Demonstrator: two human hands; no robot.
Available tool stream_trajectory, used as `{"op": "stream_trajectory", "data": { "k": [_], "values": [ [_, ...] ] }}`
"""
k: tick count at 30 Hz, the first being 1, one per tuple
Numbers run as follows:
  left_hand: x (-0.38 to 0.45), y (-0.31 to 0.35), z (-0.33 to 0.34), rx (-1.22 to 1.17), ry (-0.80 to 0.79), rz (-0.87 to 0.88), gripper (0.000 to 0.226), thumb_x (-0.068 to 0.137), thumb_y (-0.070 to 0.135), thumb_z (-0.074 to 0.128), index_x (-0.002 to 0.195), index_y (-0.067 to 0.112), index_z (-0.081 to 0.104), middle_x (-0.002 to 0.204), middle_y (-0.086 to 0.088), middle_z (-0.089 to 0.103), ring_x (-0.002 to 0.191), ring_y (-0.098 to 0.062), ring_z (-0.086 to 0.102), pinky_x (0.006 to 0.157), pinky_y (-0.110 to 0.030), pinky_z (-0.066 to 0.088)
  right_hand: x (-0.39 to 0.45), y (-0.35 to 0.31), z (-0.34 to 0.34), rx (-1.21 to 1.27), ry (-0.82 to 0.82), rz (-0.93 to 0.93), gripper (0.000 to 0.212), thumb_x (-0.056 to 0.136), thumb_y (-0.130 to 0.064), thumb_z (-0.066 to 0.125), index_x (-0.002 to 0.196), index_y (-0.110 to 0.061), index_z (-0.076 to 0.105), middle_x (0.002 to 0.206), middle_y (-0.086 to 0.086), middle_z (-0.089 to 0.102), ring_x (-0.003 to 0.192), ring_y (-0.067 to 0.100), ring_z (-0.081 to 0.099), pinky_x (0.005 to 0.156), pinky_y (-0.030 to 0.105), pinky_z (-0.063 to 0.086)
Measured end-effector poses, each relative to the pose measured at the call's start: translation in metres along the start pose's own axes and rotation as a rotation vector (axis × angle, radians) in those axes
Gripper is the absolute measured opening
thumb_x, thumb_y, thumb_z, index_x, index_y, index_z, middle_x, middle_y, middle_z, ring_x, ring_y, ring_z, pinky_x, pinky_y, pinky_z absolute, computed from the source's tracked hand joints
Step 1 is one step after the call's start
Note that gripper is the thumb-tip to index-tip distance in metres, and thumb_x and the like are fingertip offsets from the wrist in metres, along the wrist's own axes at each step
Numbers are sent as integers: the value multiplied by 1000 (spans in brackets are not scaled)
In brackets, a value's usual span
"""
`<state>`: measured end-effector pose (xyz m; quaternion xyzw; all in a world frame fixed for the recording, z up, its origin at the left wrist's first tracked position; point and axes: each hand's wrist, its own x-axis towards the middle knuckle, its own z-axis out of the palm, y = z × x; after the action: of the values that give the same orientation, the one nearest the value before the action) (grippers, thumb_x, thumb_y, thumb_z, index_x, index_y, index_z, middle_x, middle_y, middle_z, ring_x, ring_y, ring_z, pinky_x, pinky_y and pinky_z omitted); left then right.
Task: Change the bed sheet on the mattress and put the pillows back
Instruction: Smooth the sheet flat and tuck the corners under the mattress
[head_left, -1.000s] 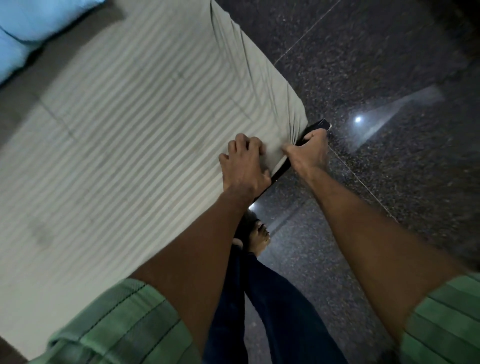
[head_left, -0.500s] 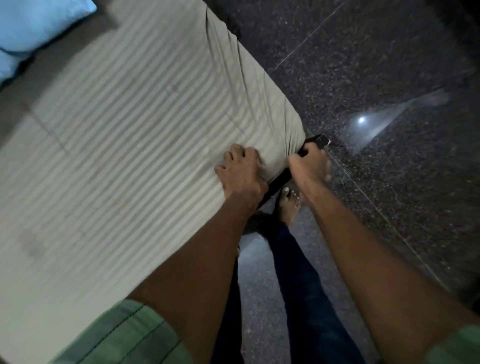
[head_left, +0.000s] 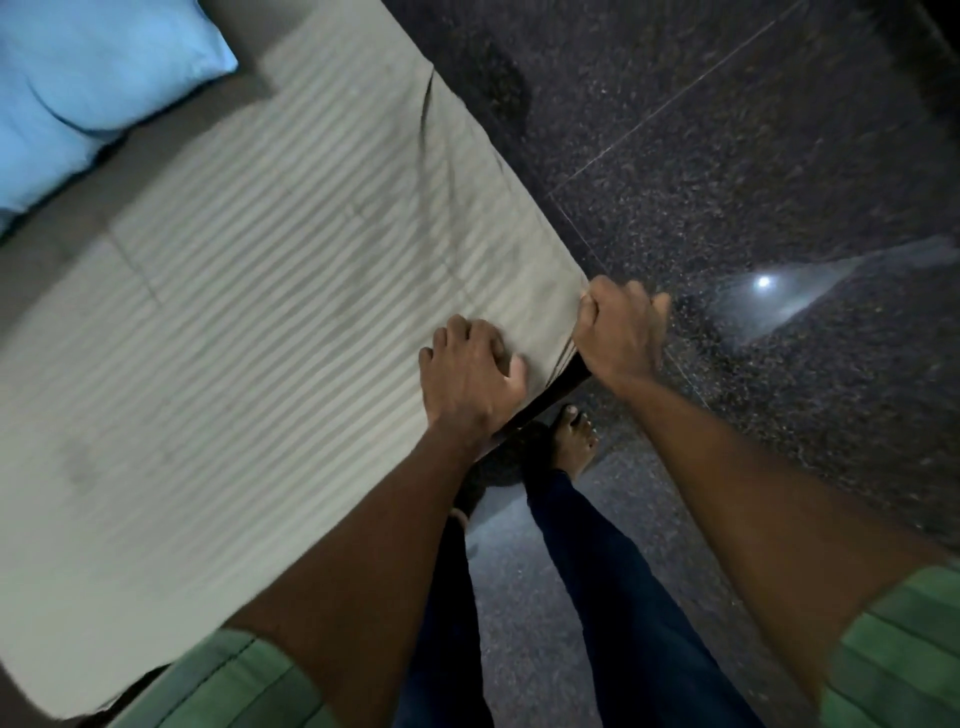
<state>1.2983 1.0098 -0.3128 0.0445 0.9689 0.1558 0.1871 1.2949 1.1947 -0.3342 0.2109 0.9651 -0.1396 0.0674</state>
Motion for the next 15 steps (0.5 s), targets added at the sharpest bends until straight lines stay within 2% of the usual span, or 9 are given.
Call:
{"op": "stream_trajectory", "data": {
  "k": [4, 8, 12, 15],
  "values": [
    [2, 14, 7, -43, 84, 78, 26, 85, 44, 59, 100, 23, 57, 107, -2, 53, 102, -26, 53, 85, -45, 47, -5, 22, 4, 70, -46, 168, 19, 100, -35, 51, 86, -23, 58, 92, 13, 68, 103, 34, 56, 92, 47, 35],
    [10, 29, 11, -19, 43, 148, 35, 80, 44, 65, 107, 23, 56, 113, -2, 49, 106, -27, 51, 86, -45, 45, 8, 4, 0, 73, -154, 269, 18, 95, -33, 54, 79, -27, 60, 93, 6, 70, 114, 31, 52, 97, 47, 30],
    [16, 45, 17, -22, -5, 35, 41, 73, 47, 70, 105, 28, 52, 116, -1, 44, 111, -28, 48, 89, -49, 44, 22, 12, -11, 72, -281, 283, 23, 84, -38, 58, 69, -20, 58, 91, 2, 64, 117, 29, 46, 94, 48, 31],
    [18, 55, 19, 27, -26, -33, 45, 71, 51, 71, 105, 28, 51, 118, -2, 43, 113, -29, 47, 91, -51, 44, 24, 16, -16, 111, -426, 324, 21, 73, -42, 61, 73, -21, 58, 104, 4, 61, 122, 30, 42, 96, 49, 30]
  ]
}}
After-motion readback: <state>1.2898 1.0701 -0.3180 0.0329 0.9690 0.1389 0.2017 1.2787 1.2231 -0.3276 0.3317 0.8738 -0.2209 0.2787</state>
